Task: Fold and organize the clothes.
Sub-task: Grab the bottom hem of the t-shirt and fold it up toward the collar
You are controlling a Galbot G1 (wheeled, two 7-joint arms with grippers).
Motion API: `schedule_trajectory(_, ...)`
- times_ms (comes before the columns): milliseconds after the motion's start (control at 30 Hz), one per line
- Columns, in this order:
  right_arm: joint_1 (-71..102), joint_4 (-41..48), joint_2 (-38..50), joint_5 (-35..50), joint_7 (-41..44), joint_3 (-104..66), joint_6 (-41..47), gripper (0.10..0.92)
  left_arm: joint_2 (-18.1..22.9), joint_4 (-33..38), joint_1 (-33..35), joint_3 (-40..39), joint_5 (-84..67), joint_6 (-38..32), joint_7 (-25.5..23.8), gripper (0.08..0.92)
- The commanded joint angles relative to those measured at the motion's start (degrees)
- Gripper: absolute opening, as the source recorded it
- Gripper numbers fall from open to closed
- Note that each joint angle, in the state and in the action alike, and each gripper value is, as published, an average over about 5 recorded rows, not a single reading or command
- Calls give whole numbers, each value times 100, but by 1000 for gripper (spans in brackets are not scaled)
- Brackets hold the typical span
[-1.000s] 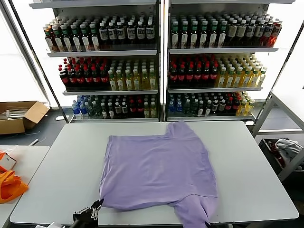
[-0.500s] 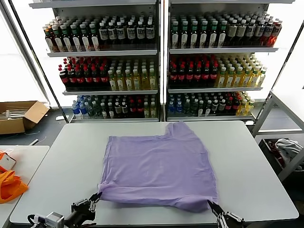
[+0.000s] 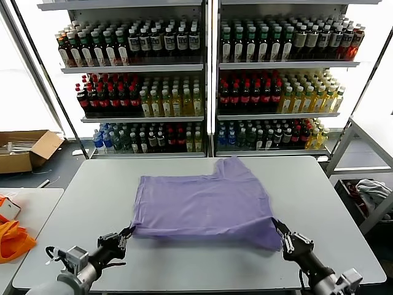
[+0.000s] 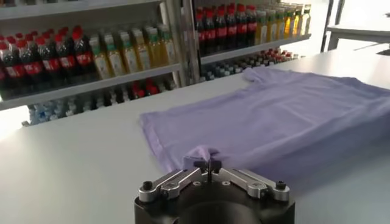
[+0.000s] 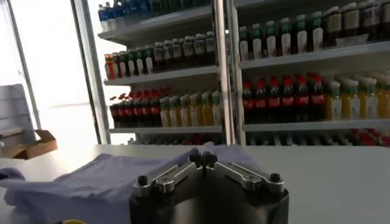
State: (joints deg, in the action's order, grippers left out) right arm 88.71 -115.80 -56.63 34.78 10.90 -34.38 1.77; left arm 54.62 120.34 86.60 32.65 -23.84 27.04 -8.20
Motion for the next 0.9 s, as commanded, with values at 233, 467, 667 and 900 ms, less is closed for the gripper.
schedule_trajectory(233, -1959, 1457, -4, -524, -290, 1270, 724, 173, 280, -1598, -1604, -724, 16, -163, 55, 127)
schedule_trajectory(467, -1931, 1295, -200, -820, -486, 1224, 986, 363, 387, -1318, -1268, -475, 90, -172, 152, 316)
schedule_trajectory(667, -1114, 524, -89, -931, -857, 695, 1242, 537, 585, -555, -447, -253, 201, -131, 361, 489)
schedule_trajectory(900, -367, 187, -293, -894, -1369, 540, 1611, 736, 828, -241, 90, -322, 301, -129, 571, 688)
